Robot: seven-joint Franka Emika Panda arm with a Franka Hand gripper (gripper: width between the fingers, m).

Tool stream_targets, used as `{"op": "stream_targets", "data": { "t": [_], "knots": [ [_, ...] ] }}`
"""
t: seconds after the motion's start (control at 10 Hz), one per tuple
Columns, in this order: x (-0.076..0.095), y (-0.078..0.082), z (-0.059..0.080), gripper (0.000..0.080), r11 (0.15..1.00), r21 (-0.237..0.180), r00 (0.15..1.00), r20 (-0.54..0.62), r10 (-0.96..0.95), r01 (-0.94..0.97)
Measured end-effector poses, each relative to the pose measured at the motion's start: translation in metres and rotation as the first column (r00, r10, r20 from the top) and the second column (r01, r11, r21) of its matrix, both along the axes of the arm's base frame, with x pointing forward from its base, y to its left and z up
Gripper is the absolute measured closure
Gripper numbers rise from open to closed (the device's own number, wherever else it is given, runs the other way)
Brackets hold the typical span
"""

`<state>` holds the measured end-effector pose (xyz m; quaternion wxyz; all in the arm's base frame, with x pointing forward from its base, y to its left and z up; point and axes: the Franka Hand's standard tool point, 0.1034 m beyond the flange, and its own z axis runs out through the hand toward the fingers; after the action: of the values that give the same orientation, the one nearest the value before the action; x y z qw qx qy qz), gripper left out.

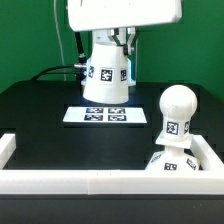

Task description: Assemble lamp

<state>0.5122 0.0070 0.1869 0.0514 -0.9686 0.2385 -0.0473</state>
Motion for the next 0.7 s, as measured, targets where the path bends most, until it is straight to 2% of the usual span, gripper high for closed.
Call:
{"op": "stream_targets", "data": {
  "t": [0.2,0.5,0.7],
  "knots": [
    [0.001,0.003,0.001,0.0755,1.000,0.004,1.000,0.000,-0.003,0.003],
    [0.026,0.037,0.026,0.0755,1.000,0.030,0.999,0.040,-0.010,0.009],
    [0.046,0.062,0.049,0.0755,0.999,0.049,0.999,0.045,-0.026,0.024]
  ]
}}
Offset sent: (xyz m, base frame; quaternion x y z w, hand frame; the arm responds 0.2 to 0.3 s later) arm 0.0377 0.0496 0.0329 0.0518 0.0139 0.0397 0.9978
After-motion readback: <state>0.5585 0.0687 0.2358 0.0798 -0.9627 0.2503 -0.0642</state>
